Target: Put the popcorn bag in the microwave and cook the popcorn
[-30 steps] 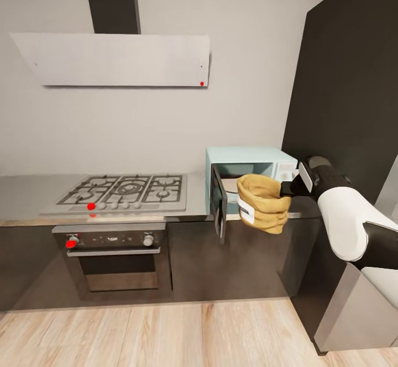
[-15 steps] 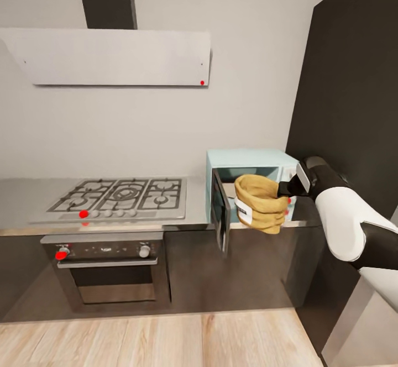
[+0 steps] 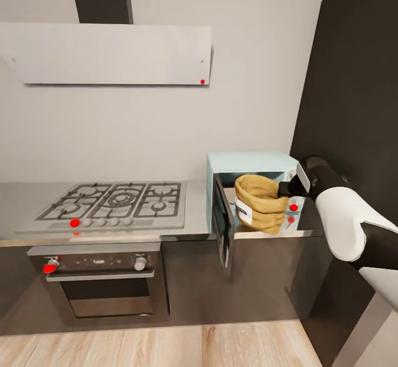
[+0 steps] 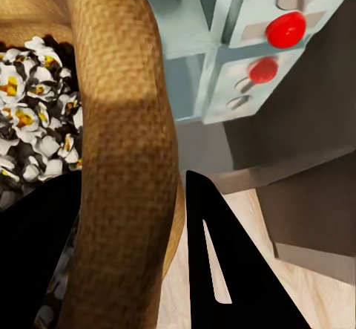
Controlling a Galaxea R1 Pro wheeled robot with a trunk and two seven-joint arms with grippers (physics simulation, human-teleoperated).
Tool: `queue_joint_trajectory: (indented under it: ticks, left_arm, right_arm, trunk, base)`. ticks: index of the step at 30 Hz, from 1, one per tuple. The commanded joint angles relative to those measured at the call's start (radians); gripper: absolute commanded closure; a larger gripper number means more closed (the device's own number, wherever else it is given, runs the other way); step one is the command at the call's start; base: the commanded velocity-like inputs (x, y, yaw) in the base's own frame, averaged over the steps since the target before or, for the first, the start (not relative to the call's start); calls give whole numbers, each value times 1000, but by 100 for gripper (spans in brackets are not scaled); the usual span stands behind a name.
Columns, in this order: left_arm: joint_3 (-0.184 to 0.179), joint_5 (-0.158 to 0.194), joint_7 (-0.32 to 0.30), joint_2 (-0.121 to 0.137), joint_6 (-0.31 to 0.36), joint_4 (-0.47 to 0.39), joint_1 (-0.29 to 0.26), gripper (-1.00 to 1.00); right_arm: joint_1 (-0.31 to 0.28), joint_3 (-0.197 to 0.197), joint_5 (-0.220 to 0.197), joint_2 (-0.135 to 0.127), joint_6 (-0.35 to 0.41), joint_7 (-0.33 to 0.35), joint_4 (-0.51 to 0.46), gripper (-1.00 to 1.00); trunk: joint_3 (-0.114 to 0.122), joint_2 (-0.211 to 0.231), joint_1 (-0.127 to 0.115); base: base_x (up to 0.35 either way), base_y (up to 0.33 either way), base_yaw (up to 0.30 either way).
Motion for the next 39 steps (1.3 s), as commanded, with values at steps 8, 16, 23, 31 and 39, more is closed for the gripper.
queue_joint_trajectory:
  ticks: [8, 16, 23, 31, 39]
  left_arm:
    - [1, 8, 1, 0, -4, 0, 0, -100]
    - [1, 8, 2, 0, -4, 0, 0, -100]
    - [1, 8, 1, 0, -4, 0, 0, -100]
    - [-1, 8, 1, 1, -4, 0, 0, -100]
    - [0, 8, 1, 0, -4, 0, 0, -100]
  right_arm:
    - [0, -9, 16, -5, 3, 9, 2, 100]
    - [0, -9, 17, -8, 3, 9, 0, 100]
    - [0, -9, 18, -7, 3, 7, 2, 100]
    - [0, -6, 18, -7, 3, 7, 3, 100]
    - [0, -6, 17, -6, 3, 4, 42, 100]
  trunk:
    - [-1, -1, 0]
    - [-1, -1, 0]
    - [-1, -1, 0]
    - [-1, -1, 0]
    - [-1, -1, 0]
  base:
    - [24, 0, 0]
    - [37, 0, 0]
    - [151, 0, 0]
    - [167, 0, 0]
    - [239, 0, 0]
